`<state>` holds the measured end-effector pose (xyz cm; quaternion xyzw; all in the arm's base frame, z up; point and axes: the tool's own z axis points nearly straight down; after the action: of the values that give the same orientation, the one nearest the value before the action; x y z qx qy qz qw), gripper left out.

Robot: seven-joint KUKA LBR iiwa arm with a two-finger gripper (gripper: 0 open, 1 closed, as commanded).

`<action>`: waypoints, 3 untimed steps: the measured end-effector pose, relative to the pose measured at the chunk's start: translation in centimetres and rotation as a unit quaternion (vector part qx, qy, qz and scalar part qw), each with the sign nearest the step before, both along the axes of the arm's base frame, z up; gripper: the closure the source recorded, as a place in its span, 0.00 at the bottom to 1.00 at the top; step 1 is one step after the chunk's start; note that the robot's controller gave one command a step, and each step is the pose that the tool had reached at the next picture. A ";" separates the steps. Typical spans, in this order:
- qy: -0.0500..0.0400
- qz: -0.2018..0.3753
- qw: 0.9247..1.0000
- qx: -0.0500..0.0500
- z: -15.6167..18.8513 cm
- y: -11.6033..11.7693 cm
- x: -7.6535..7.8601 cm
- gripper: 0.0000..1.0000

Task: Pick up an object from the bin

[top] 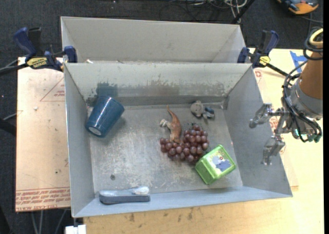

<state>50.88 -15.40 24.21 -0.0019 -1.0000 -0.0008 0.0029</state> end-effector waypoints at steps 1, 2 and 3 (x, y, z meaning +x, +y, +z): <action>-0.004 0.002 1.000 -0.001 0.4 0.1 0.2 0.00; -0.007 -0.007 1.000 -0.002 -4.9 3.0 0.2 0.00; -0.005 0.051 0.999 -0.001 -10.5 5.6 2.3 0.00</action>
Offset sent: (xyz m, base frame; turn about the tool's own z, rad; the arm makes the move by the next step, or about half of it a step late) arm 0.0004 0.0546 -0.0945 0.0257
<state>53.14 -9.75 13.69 0.0495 -0.9988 0.0000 -0.0016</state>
